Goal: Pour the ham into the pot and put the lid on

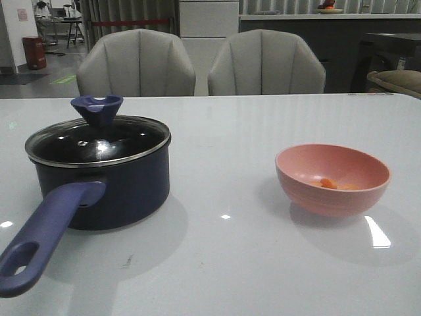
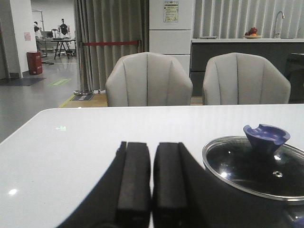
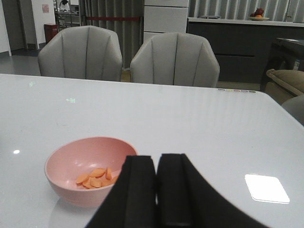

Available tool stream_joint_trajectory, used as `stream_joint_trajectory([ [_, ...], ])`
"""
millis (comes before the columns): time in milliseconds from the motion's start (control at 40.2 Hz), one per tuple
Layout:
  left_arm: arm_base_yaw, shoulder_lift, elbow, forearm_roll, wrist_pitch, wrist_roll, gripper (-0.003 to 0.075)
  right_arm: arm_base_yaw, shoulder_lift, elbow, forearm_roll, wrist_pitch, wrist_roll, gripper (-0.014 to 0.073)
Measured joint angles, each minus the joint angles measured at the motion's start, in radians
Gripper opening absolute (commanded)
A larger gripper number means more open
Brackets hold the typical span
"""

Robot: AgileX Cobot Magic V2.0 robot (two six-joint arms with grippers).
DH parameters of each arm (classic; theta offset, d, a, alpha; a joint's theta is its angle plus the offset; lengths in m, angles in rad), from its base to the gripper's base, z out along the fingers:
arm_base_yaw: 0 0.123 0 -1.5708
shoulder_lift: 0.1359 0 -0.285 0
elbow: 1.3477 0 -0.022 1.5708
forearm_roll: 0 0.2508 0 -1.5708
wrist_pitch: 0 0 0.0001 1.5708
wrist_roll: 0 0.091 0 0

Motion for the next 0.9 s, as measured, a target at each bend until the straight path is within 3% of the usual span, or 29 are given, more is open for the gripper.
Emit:
stream_joint_trajectory([
  [895, 0.0, 0.0, 0.0, 0.0, -0.04, 0.0, 0.0113, 0.0, 0.0, 0.0, 0.0, 0.0, 0.0, 0.015],
])
